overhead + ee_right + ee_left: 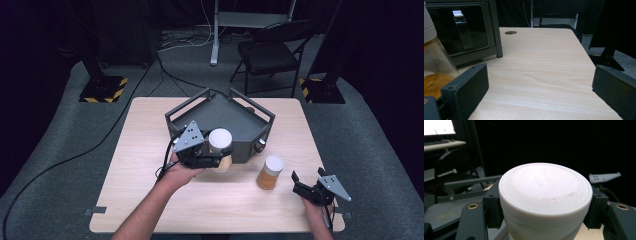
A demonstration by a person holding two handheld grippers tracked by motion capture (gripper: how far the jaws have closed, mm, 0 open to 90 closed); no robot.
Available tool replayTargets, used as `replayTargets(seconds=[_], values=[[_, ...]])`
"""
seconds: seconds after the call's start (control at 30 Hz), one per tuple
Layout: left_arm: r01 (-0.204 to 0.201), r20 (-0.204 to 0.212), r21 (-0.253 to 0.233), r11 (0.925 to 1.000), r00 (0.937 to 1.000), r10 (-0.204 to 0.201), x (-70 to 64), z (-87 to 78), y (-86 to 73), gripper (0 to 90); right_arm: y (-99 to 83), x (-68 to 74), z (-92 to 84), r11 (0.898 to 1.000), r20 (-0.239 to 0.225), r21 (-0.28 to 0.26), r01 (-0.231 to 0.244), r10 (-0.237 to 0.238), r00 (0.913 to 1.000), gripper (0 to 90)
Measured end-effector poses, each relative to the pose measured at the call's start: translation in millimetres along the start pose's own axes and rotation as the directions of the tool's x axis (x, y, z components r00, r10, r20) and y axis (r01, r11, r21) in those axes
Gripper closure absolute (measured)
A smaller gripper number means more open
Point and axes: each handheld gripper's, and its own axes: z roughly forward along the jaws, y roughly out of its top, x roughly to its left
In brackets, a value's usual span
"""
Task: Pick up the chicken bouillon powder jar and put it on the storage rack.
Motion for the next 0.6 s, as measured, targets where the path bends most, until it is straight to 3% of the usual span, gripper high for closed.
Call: replayTargets(seconds=[0.13, 0.37, 0.47, 0.6], values=[[-0.013, -0.044, -0.008, 0.9999, 0.9989, 0.012, -0.5, 4.8, 6.5, 33.3, 0.0, -0.1, -0.1, 1.0, 0.0, 0.0, -0.002, 0.002, 1.0, 0.0], [0.002, -0.112, -0.009, 1.0, 0.9937, -0.003, 3.0, 15.1, 14.7, 33.3, 0.0, -0.3, -0.1, 1.0, -0.001, 0.0, -0.003, 0.003, 1.0, 0.0], [0.011, -0.164, -0.01, 0.9999, 0.9863, -0.013, -0.1, 19.8, 16.3, 33.3, 0.1, -0.4, 0.0, 1.0, -0.001, 0.0, -0.004, 0.004, 1.0, 0.0], [0.016, -0.235, -0.015, 0.9998, 0.9717, -0.019, -6.9, 28.2, 17.7, 33.3, 0.0, -1.3, -0.1, 1.0, -0.004, 0.0, -0.008, 0.008, 1.0, 0.0]])
